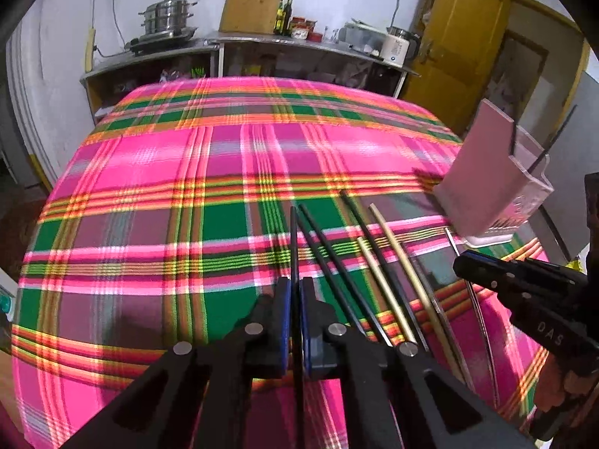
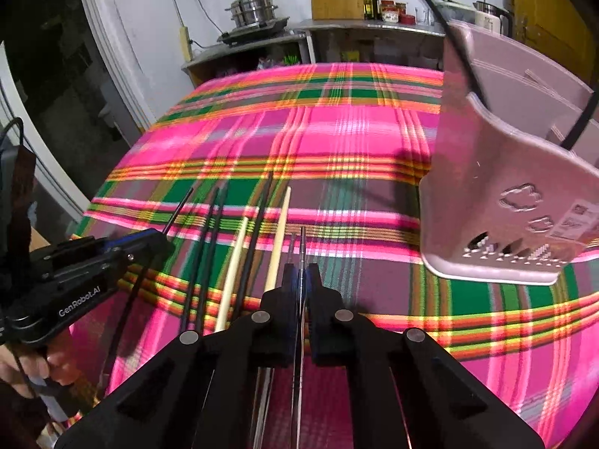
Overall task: Organize utensils
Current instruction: 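Close the right tool on a black chopstick while the left tool grasps another, then lift both chopsticks into the pink caddy and open both tools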
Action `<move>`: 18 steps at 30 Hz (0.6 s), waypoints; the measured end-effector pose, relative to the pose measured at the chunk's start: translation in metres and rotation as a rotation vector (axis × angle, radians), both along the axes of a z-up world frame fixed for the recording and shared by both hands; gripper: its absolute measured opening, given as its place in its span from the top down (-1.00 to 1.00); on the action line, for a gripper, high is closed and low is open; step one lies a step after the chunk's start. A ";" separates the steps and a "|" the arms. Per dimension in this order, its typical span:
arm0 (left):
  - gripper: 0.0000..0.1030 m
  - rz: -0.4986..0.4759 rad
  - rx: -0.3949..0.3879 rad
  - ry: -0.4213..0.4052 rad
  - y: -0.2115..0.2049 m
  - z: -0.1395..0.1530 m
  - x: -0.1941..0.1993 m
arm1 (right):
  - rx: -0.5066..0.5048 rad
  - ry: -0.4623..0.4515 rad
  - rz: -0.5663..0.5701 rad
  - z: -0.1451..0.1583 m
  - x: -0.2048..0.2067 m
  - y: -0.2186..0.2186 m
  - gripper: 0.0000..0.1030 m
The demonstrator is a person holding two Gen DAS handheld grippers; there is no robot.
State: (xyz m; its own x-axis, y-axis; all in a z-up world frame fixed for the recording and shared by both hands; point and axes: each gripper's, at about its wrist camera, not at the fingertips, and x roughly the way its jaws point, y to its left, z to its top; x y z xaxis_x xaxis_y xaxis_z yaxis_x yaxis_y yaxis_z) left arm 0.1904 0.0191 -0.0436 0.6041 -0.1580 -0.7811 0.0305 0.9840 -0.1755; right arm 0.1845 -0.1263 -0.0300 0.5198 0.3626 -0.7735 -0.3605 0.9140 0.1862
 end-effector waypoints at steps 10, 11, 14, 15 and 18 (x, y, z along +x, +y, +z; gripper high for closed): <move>0.91 -0.047 -0.040 -0.100 -0.002 0.059 -0.025 | 0.074 -0.087 -0.024 0.051 -0.027 -0.020 0.90; 0.91 -0.054 -0.044 -0.113 -0.003 0.066 -0.028 | 0.078 -0.097 -0.027 0.056 -0.030 -0.021 0.90; 0.91 -0.072 -0.057 -0.144 -0.006 0.083 -0.036 | 0.087 -0.124 -0.031 0.069 -0.038 -0.027 0.90; 0.91 -0.080 -0.062 -0.155 -0.008 0.090 -0.039 | 0.090 -0.133 -0.034 0.074 -0.042 -0.029 0.90; 0.91 -0.097 -0.074 -0.178 -0.010 0.103 -0.046 | 0.098 -0.153 -0.040 0.084 -0.048 -0.032 0.90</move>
